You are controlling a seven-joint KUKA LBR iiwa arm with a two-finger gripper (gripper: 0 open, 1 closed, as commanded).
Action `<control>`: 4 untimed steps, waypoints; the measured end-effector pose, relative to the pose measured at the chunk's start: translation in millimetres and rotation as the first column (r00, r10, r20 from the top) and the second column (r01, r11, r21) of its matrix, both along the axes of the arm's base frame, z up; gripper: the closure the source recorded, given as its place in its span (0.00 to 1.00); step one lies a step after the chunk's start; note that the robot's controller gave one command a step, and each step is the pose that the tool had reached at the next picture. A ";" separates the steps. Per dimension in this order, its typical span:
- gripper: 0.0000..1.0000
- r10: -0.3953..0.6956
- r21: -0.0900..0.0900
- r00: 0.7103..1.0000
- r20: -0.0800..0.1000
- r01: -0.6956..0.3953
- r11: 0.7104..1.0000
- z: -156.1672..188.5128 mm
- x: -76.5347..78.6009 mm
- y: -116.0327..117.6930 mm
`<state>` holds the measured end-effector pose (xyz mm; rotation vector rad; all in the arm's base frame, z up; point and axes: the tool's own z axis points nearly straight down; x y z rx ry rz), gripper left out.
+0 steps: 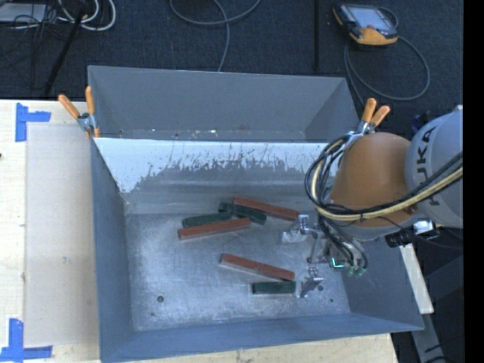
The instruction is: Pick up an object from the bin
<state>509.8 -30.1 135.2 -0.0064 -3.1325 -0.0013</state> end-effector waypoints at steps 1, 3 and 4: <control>0.00 0.001 0.000 1.000 0.007 -0.001 1.000 3.3 1.9 0.0; 1.00 -0.008 -0.001 1.000 0.018 0.008 1.000 -60.4 -17.5 17.3; 1.00 -0.008 -0.001 1.000 0.018 0.008 1.000 -60.4 -17.5 17.3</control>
Offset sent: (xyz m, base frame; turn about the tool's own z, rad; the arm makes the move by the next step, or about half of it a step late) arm -0.0213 0.0169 -0.0652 0.0102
